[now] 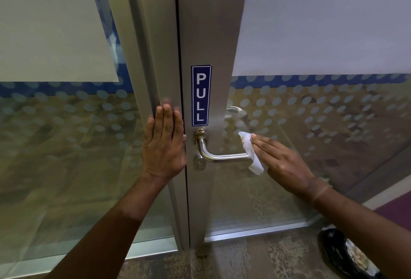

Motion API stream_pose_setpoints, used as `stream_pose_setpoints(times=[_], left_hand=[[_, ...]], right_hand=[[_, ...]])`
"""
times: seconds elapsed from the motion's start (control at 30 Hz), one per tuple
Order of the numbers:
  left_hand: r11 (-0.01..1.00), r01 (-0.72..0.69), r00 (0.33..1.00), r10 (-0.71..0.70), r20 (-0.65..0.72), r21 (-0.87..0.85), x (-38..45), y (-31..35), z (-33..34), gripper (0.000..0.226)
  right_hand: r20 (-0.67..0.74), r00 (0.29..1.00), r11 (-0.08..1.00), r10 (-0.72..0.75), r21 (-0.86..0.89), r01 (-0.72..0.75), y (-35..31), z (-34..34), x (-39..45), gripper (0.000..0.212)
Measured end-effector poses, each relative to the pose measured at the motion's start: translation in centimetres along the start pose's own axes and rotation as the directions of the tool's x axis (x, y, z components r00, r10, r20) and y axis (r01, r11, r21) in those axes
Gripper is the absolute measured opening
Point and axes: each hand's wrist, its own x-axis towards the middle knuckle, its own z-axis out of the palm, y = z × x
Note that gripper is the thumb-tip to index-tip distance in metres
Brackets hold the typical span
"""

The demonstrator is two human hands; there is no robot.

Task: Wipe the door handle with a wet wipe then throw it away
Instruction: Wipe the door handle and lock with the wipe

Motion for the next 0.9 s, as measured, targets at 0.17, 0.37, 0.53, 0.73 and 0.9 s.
stream_pose_setpoints(times=[0.17, 0.37, 0.53, 0.73, 0.9], left_hand=[[1.0, -0.001, 1.0, 0.001, 0.005, -0.006, 0.0, 0.0, -0.1, 0.065], [1.0, -0.001, 1.0, 0.001, 0.001, 0.003, 0.0, 0.0, 0.0, 0.065], [1.0, -0.005, 1.0, 0.005, 0.013, -0.001, 0.1, 0.2, -0.2, 0.065], [1.0, -0.015, 1.0, 0.015, 0.006, 0.016, 0.4, 0.2, -0.5, 0.065], [1.0, -0.014, 1.0, 0.014, 0.002, 0.005, 0.4, 0.2, -0.5, 0.069]], right_hand=[[-0.071, 0.989, 0.987, 0.128, 0.109, -0.12, -0.3, 0.6, 0.0, 0.035], [-0.122, 0.926, 0.921, 0.357, 0.212, -0.327, -1.4, 1.4, 0.4, 0.042], [-0.099, 0.738, 0.71, 0.667, 0.385, -0.59, -2.0, 1.6, -0.6, 0.015], [0.385, 0.462, -0.109, 0.799, 0.848, -0.518, -3.4, 1.1, -3.9, 0.032], [0.468, 0.538, -0.1, 0.701, 0.812, -0.575, -4.6, 0.1, -4.6, 0.032]])
